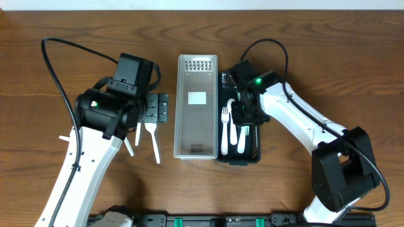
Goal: Pack container
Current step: 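Carry the fork into the black tray, release, and lift away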
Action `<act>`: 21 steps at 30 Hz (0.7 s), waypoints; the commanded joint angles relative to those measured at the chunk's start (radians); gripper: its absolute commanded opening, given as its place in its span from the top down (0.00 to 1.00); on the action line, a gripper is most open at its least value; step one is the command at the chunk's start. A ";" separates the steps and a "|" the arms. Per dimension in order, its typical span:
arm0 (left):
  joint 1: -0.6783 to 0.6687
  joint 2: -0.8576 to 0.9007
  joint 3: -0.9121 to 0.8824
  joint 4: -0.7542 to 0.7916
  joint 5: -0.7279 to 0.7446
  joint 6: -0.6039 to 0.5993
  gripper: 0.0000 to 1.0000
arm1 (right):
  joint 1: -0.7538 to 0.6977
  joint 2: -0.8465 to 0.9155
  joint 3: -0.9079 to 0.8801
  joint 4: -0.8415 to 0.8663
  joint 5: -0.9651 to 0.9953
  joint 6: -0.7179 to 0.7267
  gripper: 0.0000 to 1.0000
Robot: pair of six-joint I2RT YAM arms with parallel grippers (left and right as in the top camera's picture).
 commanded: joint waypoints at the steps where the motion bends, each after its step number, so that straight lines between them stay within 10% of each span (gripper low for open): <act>1: 0.004 0.001 0.001 -0.002 -0.008 -0.017 0.02 | 0.009 -0.003 0.003 0.017 -0.004 -0.005 0.64; 10: 0.004 0.001 0.001 -0.003 -0.009 -0.014 0.02 | -0.019 -0.014 0.224 -0.019 0.053 -0.126 0.34; 15: 0.004 -0.005 0.002 -0.019 -0.008 0.013 0.02 | -0.115 -0.048 0.481 -0.154 0.177 -0.169 0.01; 21: 0.004 0.017 -0.007 -0.017 -0.008 -0.077 0.02 | -0.346 -0.066 0.605 -0.268 0.166 -0.266 0.01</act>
